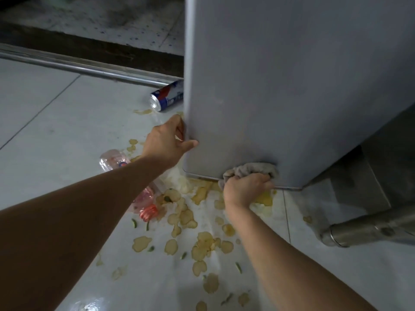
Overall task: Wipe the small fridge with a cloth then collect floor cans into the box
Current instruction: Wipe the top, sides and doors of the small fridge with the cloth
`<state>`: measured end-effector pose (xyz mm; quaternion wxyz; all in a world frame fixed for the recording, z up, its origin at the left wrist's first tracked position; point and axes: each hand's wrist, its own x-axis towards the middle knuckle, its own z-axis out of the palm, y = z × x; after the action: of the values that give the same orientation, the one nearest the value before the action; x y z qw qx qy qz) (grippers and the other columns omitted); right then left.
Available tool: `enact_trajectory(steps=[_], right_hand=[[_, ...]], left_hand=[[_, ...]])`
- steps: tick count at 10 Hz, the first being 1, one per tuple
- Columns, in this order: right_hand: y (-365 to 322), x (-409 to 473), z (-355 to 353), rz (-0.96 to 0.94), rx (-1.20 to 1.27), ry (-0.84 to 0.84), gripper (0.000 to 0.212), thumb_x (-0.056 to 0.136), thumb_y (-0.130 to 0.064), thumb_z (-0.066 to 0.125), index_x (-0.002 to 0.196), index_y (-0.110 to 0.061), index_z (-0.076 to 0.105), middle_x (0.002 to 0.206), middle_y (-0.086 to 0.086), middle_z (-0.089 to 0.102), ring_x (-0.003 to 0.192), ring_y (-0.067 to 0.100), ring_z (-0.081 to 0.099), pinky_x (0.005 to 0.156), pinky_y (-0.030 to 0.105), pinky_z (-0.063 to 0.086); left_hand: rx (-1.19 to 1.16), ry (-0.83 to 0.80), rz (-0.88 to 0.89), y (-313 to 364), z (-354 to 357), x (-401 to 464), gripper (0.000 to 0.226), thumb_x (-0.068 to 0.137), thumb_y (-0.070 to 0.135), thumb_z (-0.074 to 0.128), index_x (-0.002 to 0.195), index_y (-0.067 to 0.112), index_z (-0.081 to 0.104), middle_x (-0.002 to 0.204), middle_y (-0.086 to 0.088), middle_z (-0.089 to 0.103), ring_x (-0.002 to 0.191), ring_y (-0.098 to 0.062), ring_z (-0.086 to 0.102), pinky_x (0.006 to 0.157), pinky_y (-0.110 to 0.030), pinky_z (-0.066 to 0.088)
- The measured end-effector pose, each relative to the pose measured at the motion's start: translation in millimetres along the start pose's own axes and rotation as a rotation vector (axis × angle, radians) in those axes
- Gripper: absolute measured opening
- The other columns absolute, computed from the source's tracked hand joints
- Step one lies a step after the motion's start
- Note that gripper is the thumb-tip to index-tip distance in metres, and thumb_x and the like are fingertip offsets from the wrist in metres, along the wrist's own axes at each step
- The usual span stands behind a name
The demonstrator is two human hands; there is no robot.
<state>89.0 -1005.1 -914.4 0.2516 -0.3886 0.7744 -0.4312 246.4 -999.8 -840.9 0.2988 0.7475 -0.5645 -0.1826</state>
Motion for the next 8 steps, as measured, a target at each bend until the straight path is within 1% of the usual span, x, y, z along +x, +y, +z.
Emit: enact_trajectory(steps=[1, 2, 3, 4, 5, 6, 7, 8], right_hand=[[-9.4, -28.8, 26.3, 0.033, 0.010, -0.043, 0.049, 0.078, 0.007, 0.058, 0.120, 0.012, 0.034, 0.130, 0.025, 0.028, 0.114, 0.034, 0.037, 0.095, 0.020, 0.032], [-20.5, -52.2, 46.6, 0.042, 0.033, -0.133, 0.052, 0.080, 0.005, 0.058, 0.124, 0.014, 0.032, 0.132, 0.027, 0.026, 0.118, 0.034, 0.036, 0.095, 0.015, 0.029], [-35.7, -72.9, 63.5, 0.087, 0.099, -0.204, 0.058, 0.083, 0.002, 0.061, 0.130, 0.014, 0.030, 0.134, 0.029, 0.027, 0.121, 0.032, 0.035, 0.095, 0.012, 0.026], [-50.7, -78.1, 73.8, 0.164, 0.173, -0.216, 0.064, 0.082, -0.007, 0.067, 0.133, 0.011, 0.032, 0.137, 0.027, 0.031, 0.123, 0.031, 0.035, 0.097, 0.017, 0.029], [-57.1, -77.1, 78.4, 0.223, 0.224, -0.159, 0.066, 0.079, -0.015, 0.073, 0.132, 0.006, 0.039, 0.136, 0.023, 0.035, 0.119, 0.031, 0.042, 0.094, 0.019, 0.033], [-51.6, -75.6, 86.8, 0.306, 0.285, -0.126, 0.069, 0.073, -0.018, 0.079, 0.130, 0.004, 0.044, 0.132, 0.022, 0.040, 0.115, 0.032, 0.050, 0.099, 0.031, 0.045], [-45.2, -76.6, 91.7, 0.529, 0.279, -0.225, 0.070, 0.074, -0.024, 0.077, 0.129, 0.004, 0.045, 0.130, 0.021, 0.049, 0.115, 0.032, 0.053, 0.094, 0.039, 0.050], [-31.1, -66.2, 100.4, 0.636, 0.294, -0.432, 0.049, 0.083, -0.028, 0.065, 0.124, -0.005, 0.052, 0.124, 0.014, 0.058, 0.112, 0.029, 0.058, 0.094, 0.041, 0.050]], left_hand=[[-0.046, -0.038, 0.005, -4.6, -3.8, -0.3, 0.023, 0.082, 0.032, 0.068, 0.087, 0.020, 0.049, 0.084, 0.009, 0.058, 0.078, -0.017, 0.056, 0.062, -0.025, 0.033], [-0.137, -0.118, 0.025, -13.8, -12.1, 1.4, 0.010, 0.086, 0.016, 0.060, 0.092, 0.022, 0.055, 0.088, 0.012, 0.060, 0.084, -0.014, 0.060, 0.069, -0.023, 0.039], [-0.206, -0.210, 0.081, -20.3, -20.3, 0.8, 0.028, 0.086, -0.001, 0.053, 0.106, 0.017, 0.060, 0.097, 0.005, 0.064, 0.096, -0.013, 0.062, 0.090, -0.028, 0.049], [-0.217, -0.159, 0.097, -24.7, -26.5, 1.4, 0.038, 0.087, -0.006, 0.052, 0.118, 0.015, 0.058, 0.116, 0.002, 0.063, 0.108, -0.012, 0.059, 0.098, -0.030, 0.047], [-0.221, -0.058, 0.075, -29.3, -32.2, 3.9, 0.036, 0.089, -0.004, 0.051, 0.115, 0.019, 0.059, 0.116, 0.004, 0.063, 0.106, -0.011, 0.060, 0.095, -0.029, 0.049], [-0.212, -0.046, 0.079, -31.4, -34.2, 3.1, 0.031, 0.090, -0.002, 0.050, 0.112, 0.017, 0.061, 0.112, 0.003, 0.065, 0.105, -0.012, 0.061, 0.095, -0.030, 0.049], [-0.199, -0.054, 0.077, -34.3, -34.2, -0.9, 0.029, 0.091, 0.000, 0.050, 0.111, 0.017, 0.061, 0.112, 0.003, 0.065, 0.105, -0.011, 0.060, 0.096, -0.031, 0.049], [-0.181, -0.062, 0.088, -36.1, -35.5, -4.4, 0.027, 0.091, 0.003, 0.052, 0.112, 0.017, 0.061, 0.111, 0.002, 0.065, 0.105, -0.011, 0.060, 0.094, -0.029, 0.048]])
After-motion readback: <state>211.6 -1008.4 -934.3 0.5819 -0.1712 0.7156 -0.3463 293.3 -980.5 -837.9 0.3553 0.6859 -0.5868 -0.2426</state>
